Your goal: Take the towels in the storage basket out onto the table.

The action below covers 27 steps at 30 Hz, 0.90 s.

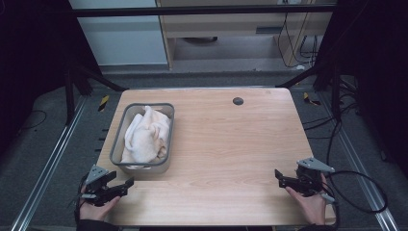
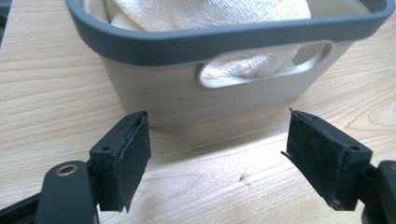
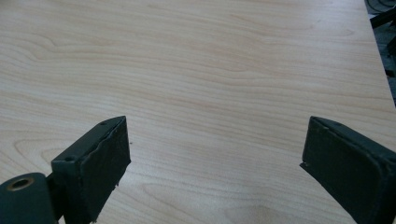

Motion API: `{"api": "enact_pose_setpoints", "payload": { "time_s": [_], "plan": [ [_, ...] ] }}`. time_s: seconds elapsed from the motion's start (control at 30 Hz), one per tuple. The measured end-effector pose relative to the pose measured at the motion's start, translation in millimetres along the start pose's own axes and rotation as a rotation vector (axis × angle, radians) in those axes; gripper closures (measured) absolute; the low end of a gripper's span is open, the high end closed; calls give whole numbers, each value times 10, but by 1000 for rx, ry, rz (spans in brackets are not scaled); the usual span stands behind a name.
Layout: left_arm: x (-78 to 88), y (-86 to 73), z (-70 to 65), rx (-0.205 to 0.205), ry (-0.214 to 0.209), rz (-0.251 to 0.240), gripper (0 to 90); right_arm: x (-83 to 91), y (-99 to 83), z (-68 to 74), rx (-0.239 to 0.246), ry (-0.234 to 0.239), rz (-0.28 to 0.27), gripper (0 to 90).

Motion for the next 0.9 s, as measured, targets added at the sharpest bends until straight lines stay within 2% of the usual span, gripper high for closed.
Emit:
{"api": "enact_pose_setpoints", "payload": {
  "time_s": [0.17,0.37,0.57,0.9],
  "plan": [
    [16,56,-34,-12,-8,-6,218,-4,-4,14,4,-6,-13,110],
    [110,210,-89,-16,-23,-54,227,-15,-11,25,-2,-4,-29,142],
    [157,335,-130,-22,-31,-77,230,-22,-10,14,4,-8,-44,157],
    [174,455,-193,-32,-44,-80,228,-39,-23,17,15,-14,-45,159]
  ]
}}
Point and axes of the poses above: each handheld gripper's, and its own axes: x roughly backward along the jaws, y roughly out of its top, z roughly to its left, the point moved 10 cm from there along -x, roughly forward along the jaws, and after that the axes turned 13 degrees about -y, right-handed, at the moved point
